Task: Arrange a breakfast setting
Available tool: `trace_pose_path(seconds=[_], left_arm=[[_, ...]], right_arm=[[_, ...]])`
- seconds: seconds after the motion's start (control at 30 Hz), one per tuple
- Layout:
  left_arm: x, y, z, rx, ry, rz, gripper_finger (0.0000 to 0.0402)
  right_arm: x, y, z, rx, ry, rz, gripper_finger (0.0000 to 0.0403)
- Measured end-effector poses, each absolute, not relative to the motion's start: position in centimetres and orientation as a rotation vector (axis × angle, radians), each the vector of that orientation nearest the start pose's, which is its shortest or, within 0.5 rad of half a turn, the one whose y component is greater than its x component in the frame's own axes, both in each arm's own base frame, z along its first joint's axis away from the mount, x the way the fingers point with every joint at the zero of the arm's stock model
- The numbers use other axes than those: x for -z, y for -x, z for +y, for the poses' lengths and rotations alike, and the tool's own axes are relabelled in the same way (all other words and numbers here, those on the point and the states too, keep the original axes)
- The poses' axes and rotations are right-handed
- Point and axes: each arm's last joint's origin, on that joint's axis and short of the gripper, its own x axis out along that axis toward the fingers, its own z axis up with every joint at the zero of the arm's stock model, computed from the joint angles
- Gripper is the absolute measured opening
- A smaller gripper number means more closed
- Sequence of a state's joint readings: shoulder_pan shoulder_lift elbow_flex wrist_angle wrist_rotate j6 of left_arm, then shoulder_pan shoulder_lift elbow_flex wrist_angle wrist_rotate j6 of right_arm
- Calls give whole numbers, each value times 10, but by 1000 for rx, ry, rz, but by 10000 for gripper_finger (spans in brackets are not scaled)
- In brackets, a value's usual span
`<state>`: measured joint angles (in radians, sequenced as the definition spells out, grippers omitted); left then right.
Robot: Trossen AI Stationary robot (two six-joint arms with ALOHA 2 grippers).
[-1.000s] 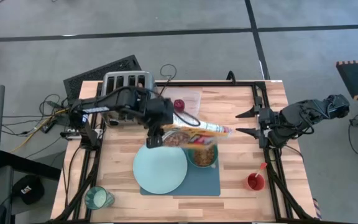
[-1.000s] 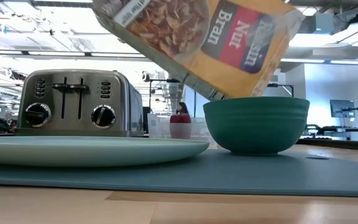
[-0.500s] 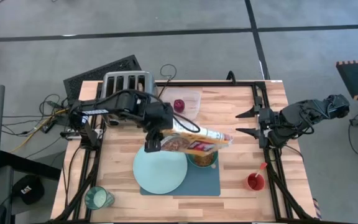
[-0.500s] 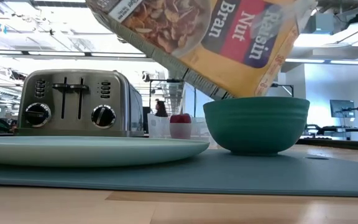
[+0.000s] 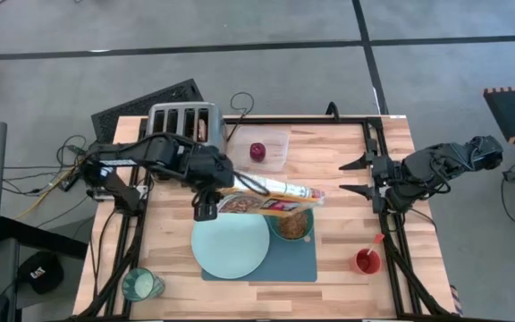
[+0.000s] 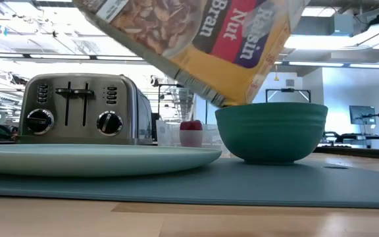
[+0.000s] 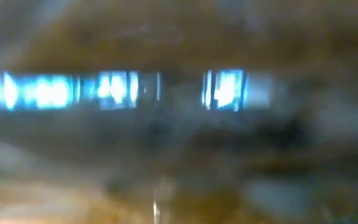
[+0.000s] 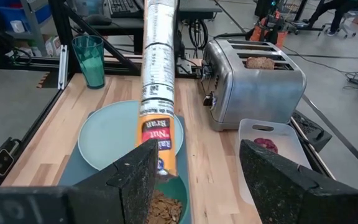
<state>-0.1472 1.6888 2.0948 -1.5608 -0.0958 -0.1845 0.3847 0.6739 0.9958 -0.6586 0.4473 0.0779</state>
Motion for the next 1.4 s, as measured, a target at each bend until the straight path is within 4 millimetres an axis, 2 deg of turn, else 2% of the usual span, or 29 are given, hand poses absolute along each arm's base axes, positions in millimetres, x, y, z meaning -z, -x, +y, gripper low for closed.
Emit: trace_pose_path(seconds=[0.13,0.27,0.33,0.97,1.2,1.4], left_arm=[[-421,-279,-41,-63,24,1118,145],[-414,-270,-40,-36,46,1020,145],[-411,-260,-38,-53,56,1008,145],[-356,-208,-36,-29,123,784,145],[-332,-198,-34,-28,137,706,145],[-323,-191,-33,-6,128,614,145]], right_arm=[[-372,-112,32,73,63,305,255],[-372,-112,32,73,62,302,255],[-373,-112,32,72,59,292,255],[-375,-113,32,76,53,273,255],[-375,-114,32,75,51,263,255],[-374,-116,33,73,63,264,255]])
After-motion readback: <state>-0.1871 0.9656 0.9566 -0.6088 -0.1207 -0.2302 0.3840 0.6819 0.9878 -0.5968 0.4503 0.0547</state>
